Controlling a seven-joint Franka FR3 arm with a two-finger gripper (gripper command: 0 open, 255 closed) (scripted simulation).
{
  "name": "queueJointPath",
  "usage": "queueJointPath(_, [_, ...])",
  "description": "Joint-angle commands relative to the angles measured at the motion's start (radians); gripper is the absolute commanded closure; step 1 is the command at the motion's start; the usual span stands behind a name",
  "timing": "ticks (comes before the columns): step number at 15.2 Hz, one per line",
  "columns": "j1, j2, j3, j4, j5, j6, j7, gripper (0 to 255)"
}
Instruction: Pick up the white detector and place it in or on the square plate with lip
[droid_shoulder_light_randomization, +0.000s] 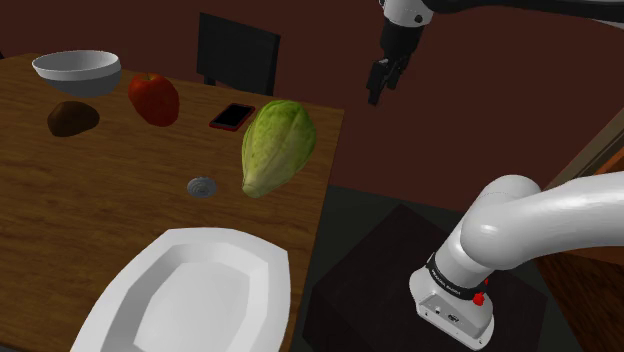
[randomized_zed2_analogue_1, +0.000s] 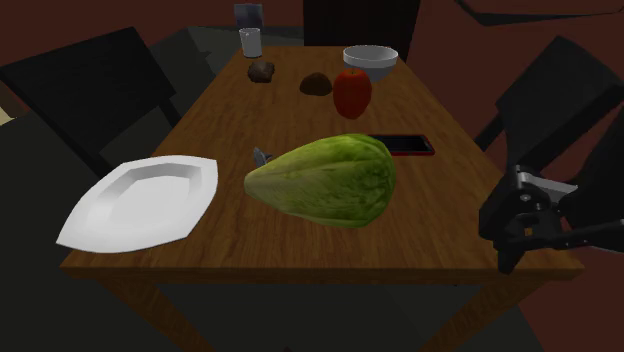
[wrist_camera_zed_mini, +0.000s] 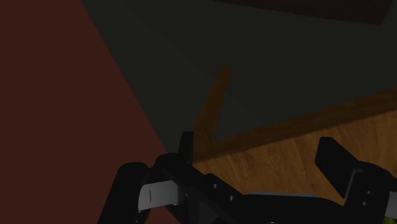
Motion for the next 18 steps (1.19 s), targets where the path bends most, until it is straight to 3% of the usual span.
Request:
queueJointPath(1, [0.0,0.0,0.0,0.0,0.0,0.0,0.0,0])
queueJointPath(9, [0.028,0.043,0.193,0.007,0.11,0.016,0.282,0])
queueJointPath(18, [0.025,0.208,0.417,0.126,0.182,0.054,0.607,0])
